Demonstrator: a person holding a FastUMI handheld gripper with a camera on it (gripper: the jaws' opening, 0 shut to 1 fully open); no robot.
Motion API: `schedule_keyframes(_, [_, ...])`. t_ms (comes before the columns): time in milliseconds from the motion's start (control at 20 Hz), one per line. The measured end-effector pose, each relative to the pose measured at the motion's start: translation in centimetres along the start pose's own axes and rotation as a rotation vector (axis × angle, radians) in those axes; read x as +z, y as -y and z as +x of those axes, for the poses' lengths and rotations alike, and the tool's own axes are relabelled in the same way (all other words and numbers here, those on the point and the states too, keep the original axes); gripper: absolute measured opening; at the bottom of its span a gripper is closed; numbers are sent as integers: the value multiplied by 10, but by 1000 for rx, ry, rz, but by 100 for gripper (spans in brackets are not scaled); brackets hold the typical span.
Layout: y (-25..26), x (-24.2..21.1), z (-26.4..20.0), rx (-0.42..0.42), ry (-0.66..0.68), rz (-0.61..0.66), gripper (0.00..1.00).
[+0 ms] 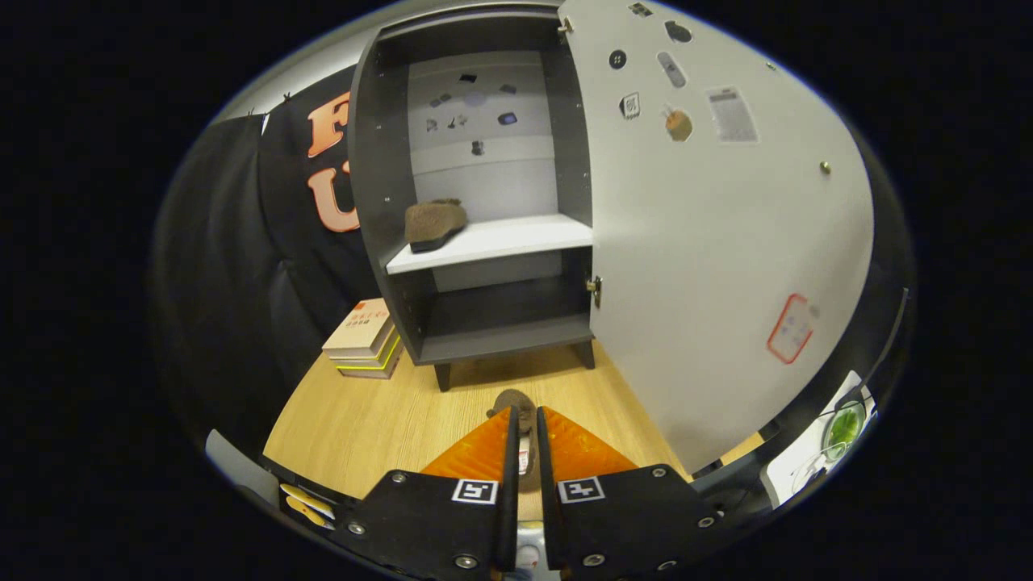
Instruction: Open the shoe cabinet door, grab the shoes and put them into the shoe cabinet, then close the shoe cabinet door.
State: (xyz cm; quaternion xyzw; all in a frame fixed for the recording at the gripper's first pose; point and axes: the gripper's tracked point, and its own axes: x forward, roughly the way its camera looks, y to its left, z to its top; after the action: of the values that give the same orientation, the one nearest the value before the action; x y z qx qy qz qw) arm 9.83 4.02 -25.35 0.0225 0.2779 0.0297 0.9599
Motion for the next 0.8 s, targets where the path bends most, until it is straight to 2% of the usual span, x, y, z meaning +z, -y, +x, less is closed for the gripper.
schedule_keyframes(550, [-34, -109, 114, 108, -274, -66, 13])
schedule_keyframes(800, [-38, -143, 156, 129, -364, -74, 13])
